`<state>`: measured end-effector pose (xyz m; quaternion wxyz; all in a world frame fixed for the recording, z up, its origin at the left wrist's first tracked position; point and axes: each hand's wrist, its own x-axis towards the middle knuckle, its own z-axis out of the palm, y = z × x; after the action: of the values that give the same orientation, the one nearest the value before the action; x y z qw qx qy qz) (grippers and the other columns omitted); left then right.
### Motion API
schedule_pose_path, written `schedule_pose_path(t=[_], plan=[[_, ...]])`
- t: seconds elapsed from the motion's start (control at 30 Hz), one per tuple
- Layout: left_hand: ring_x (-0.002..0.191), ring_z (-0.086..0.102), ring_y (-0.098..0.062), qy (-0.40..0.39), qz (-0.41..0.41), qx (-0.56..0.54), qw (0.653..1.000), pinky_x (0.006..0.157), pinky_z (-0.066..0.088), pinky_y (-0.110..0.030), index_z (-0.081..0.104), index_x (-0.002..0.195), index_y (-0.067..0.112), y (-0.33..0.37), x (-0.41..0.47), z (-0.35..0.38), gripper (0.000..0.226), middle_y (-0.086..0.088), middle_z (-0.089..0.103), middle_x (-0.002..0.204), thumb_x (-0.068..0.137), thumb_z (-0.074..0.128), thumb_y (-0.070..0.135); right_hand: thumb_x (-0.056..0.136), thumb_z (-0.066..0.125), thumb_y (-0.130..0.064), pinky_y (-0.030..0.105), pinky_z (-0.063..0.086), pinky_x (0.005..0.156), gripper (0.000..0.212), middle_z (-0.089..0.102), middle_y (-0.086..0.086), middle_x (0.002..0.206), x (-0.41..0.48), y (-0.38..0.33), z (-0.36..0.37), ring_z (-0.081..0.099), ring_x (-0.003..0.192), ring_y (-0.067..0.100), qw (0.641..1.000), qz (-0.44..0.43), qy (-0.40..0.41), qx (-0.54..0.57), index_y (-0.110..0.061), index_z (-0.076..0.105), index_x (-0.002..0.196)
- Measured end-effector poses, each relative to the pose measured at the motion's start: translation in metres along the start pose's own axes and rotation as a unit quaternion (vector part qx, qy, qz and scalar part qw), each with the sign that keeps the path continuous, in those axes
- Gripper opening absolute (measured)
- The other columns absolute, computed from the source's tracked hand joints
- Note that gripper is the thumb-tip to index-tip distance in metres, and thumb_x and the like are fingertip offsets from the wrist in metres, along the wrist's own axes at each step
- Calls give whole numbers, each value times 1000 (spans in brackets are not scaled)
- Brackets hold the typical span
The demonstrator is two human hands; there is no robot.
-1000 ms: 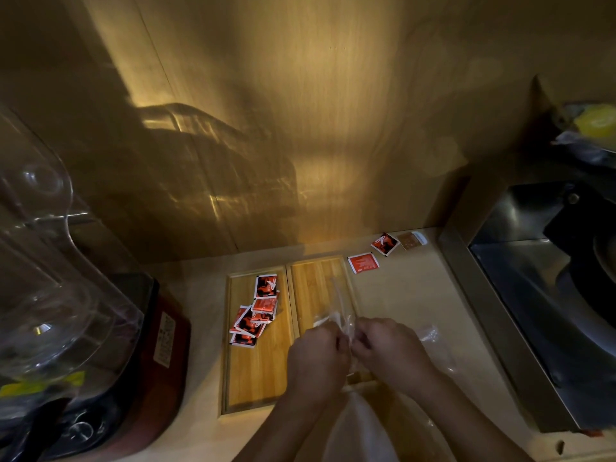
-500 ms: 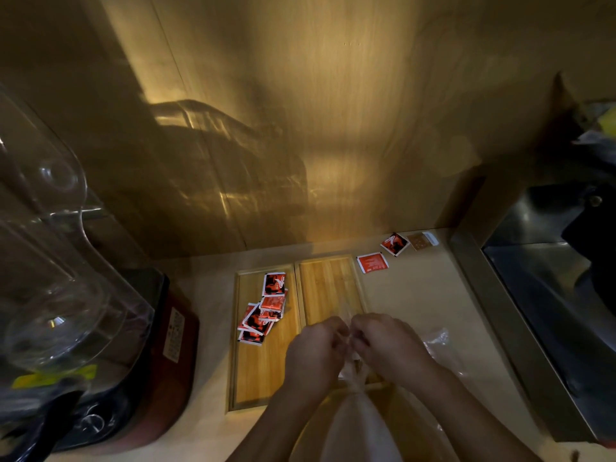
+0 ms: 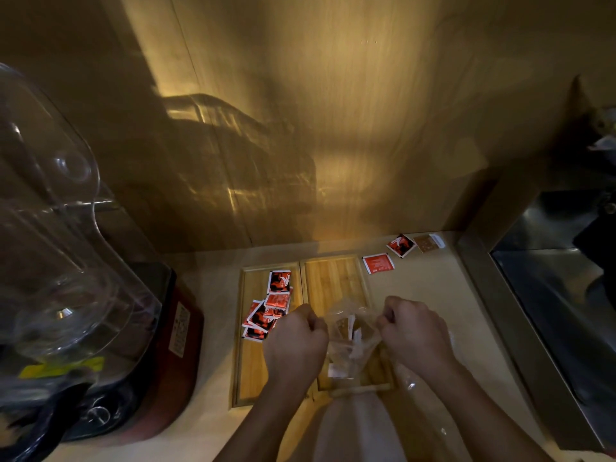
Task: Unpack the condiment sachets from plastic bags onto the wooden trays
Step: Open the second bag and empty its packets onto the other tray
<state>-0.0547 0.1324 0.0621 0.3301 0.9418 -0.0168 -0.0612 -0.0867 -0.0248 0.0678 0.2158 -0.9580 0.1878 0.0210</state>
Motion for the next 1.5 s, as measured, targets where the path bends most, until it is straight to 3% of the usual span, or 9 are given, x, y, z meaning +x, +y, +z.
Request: schedule_pose_path(t=[0.33, 0.47, 0.67, 0.8, 0.97, 1.07, 1.17, 1.37, 1.5], plan=[[59, 49, -6, 14, -53, -30, 998, 52, 36, -24, 58, 78, 16, 0, 6, -14, 17, 9, 51, 61, 89, 51, 26, 82, 51, -26, 30, 35, 62, 29, 49, 2, 64, 0, -2, -6, 50, 70, 30, 998, 48, 26, 42, -18, 40, 57], [81, 64, -17, 67, -23, -65, 995, 67, 47, -32, 45, 114, 20, 8, 1, -24, 36, 12, 54, 80, 90, 47, 46, 84, 50, -29, 30, 36, 61, 26, 51, 2, 65, 0, -6, -6, 57, 75, 31, 998, 21, 19, 57, -18, 44, 60], [71, 64, -21, -181, 115, 19, 976, 66, 48, -34, 36, 116, 41, 22, -22, -20, 46, 1, 63, 68, 78, 52, 63, 80, 56, -21, 34, 42, 61, 26, 51, 6, 56, 7, -11, -1, 56, 67, 31, 977, 73, 44, 196, -8, 51, 58], [98, 61, -25, -135, 158, 132, 969, 79, 46, -35, 53, 114, 25, 18, -24, -3, 31, -4, 62, 109, 92, 40, 44, 80, 57, -20, 33, 38, 60, 32, 45, 2, 51, 9, -13, 2, 48, 59, 25, 967, 69, 32, 243, -13, 43, 51], [92, 58, -26, -71, 245, 79, 964, 74, 48, -41, 60, 96, 13, 9, -2, -15, 28, -5, 56, 100, 91, 38, 29, 89, 52, -31, 31, 35, 61, 34, 47, -1, 59, 8, -2, 2, 43, 60, 13, 910, 24, -14, 414, -5, 54, 68], [91, 57, -25, -84, 307, 84, 944, 74, 49, -43, 62, 93, 10, 11, 13, -32, 18, -6, 60, 98, 89, 45, 16, 89, 54, -18, 20, 44, 68, 5, 56, -4, 81, 12, 10, 9, 51, 78, 11, 898, 6, -44, 437, -16, 59, 90], [89, 57, -18, -87, 356, 48, 929, 75, 48, -36, 63, 88, 11, 18, 20, -51, 14, -3, 62, 92, 88, 49, 13, 84, 60, -5, 9, 47, 73, 39, 56, -7, 106, 16, 21, 22, 52, 97, 6, 869, 7, -92, 487, -22, 50, 117], [77, 52, -6, -91, 364, -26, 926, 70, 40, -20, 63, 82, 15, 40, 17, -91, 10, 9, 56, 78, 88, 56, 17, 78, 62, 8, 17, 53, 73, 30, 71, 1, 93, 12, 31, 42, 66, 85, 10, 801, 2, -231, 553, -11, 62, 102], [77, 56, -11, -140, 324, -89, 931, 70, 43, -22, 63, 78, 18, 46, 17, -109, 11, 8, 59, 76, 87, 59, 17, 62, 76, -9, 22, 56, 73, 41, 75, 10, 91, 11, 38, 52, 70, 82, 17, 747, 11, -256, 613, 0, 65, 101]])
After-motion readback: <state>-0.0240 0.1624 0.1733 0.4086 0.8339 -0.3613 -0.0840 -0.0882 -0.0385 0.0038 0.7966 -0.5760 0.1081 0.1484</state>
